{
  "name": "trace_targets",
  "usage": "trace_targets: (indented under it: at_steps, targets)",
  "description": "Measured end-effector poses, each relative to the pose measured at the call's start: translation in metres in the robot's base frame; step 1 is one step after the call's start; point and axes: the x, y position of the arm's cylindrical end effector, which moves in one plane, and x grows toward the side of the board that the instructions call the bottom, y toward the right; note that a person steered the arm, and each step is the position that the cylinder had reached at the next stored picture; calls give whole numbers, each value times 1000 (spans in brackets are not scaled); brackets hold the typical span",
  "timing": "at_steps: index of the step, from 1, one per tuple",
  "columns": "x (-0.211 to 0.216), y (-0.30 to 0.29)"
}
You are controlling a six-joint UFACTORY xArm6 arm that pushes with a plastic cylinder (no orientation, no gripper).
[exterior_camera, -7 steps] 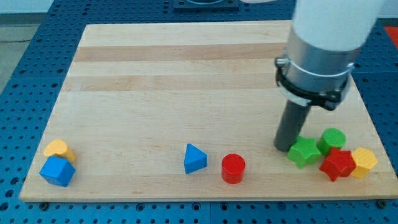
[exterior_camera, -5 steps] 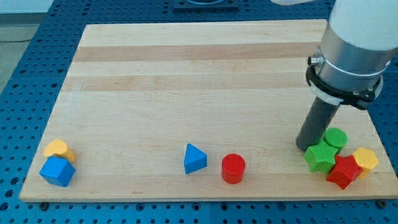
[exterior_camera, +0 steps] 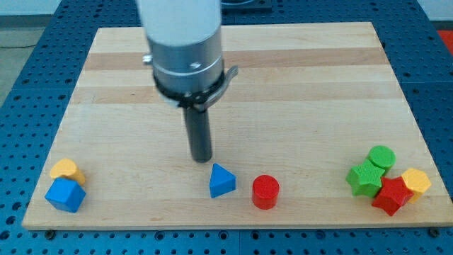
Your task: Move the red circle to the left of the green star
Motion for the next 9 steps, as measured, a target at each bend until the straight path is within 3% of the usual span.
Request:
trace_targets:
  at_steps: [2, 5, 9]
  targets:
    - [63, -7]
    - [57, 105]
    - [37, 190]
